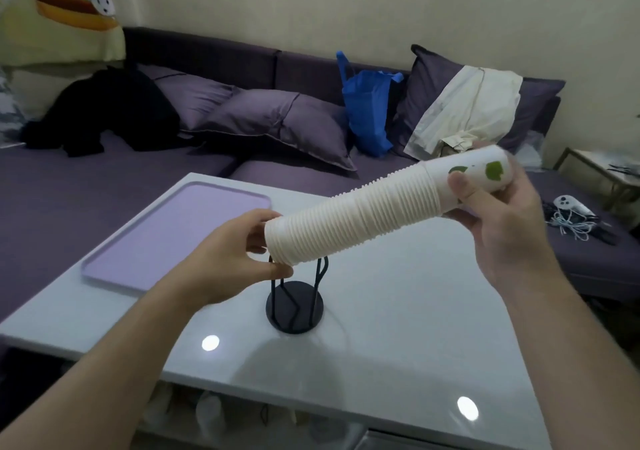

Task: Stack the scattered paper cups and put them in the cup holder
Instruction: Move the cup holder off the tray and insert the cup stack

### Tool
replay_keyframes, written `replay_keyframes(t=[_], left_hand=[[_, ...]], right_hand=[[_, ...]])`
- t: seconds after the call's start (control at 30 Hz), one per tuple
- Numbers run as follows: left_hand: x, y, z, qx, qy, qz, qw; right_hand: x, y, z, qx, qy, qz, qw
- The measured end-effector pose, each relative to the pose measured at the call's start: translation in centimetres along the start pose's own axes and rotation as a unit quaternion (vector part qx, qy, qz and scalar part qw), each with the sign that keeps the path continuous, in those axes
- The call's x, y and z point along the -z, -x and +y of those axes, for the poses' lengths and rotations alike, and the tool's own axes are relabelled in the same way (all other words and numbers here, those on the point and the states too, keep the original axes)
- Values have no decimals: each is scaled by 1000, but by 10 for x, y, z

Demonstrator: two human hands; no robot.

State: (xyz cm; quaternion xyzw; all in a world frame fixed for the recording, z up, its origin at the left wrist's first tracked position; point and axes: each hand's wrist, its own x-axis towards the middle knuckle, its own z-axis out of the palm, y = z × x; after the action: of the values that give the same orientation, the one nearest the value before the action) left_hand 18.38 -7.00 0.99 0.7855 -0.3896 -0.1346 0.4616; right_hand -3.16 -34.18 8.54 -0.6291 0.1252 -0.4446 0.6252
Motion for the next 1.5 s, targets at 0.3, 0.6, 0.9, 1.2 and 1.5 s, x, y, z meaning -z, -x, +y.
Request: replay_keyframes(t=[0.3, 0.6, 0.9, 1.2, 1.5], left_hand=[[-23, -6, 5, 0, -81, -1, 997], [-40, -4, -10, -26, -62, 5, 998], [-45, 0, -23, -28, -23, -31, 999], [-38, -6, -44, 65, -28, -126, 990], [-49, -3, -46, 43, -47, -119, 991]], right_hand=[[-67, -20, -54, 125, 208, -86, 966], [-117, -19, -51, 169, 325, -156, 917], [-138, 1, -17, 137, 390, -227, 882], [-142, 5, -4, 106, 440, -257, 854], [-143, 1, -4, 86, 451, -257, 851]])
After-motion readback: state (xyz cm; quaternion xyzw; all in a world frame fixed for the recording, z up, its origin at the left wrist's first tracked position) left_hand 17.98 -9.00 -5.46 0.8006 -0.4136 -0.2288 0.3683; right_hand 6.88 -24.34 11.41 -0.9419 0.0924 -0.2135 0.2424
